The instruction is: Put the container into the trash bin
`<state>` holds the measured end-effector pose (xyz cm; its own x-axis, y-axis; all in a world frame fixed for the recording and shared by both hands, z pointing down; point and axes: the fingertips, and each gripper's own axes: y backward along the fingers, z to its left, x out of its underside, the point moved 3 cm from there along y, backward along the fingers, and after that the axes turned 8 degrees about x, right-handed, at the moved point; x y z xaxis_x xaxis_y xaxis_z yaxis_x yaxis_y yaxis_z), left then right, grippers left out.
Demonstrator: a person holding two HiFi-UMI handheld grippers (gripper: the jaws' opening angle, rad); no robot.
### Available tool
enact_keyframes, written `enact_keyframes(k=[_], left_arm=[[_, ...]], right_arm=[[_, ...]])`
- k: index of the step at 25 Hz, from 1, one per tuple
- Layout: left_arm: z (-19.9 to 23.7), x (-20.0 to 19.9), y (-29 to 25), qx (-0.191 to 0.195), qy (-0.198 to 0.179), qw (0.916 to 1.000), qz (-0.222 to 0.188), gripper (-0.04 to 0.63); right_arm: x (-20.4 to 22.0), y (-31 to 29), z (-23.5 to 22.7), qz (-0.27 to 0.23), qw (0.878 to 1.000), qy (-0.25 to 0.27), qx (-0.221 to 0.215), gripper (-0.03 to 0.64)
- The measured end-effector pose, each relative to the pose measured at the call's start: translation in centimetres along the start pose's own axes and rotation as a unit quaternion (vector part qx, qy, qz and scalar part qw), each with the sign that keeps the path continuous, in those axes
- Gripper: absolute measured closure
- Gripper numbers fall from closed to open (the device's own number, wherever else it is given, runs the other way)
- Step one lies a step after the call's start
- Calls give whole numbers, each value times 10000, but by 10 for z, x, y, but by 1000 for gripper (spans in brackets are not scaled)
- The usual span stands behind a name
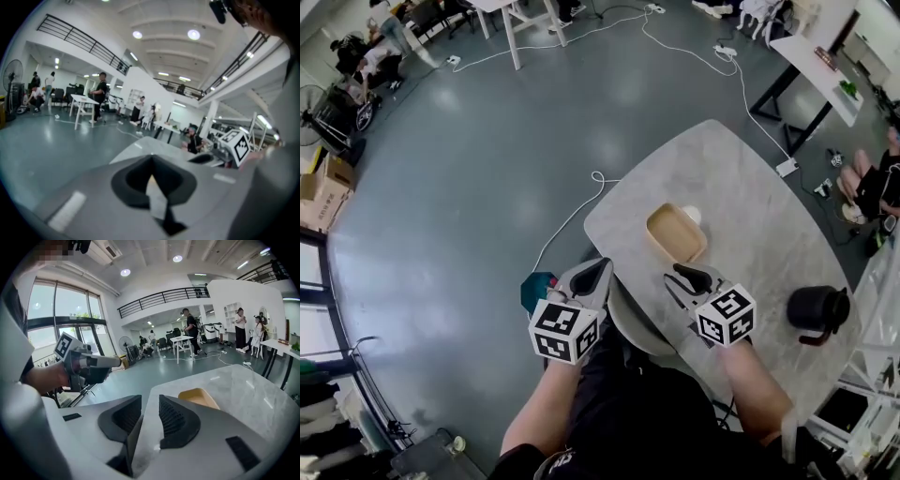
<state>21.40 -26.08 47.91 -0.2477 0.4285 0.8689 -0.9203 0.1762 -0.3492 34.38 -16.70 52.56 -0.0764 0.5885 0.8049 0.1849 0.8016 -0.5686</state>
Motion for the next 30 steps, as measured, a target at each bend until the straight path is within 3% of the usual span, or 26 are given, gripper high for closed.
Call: enact_keyframes(k=[6,16,21,27,30], left_arm=[[8,4,-4,63,82,9999,105,587],[7,17,0,-56,206,9996,185,586],[8,19,13,-285,274,9992,90,586],[16,26,38,-504,387,9980,-1,586],[17,29,43,-560,423,9975,-22,586]], right_arm=[[28,-32,-16,598,9974,310,274,445],[64,-66,-48,1320,9898,239,477,414],[82,-79,-60,1710,9808,710,622,419],[94,-94,-60,1944,9721,1019,826,483],[93,-95,-61,1912,9720,1054,870,588]])
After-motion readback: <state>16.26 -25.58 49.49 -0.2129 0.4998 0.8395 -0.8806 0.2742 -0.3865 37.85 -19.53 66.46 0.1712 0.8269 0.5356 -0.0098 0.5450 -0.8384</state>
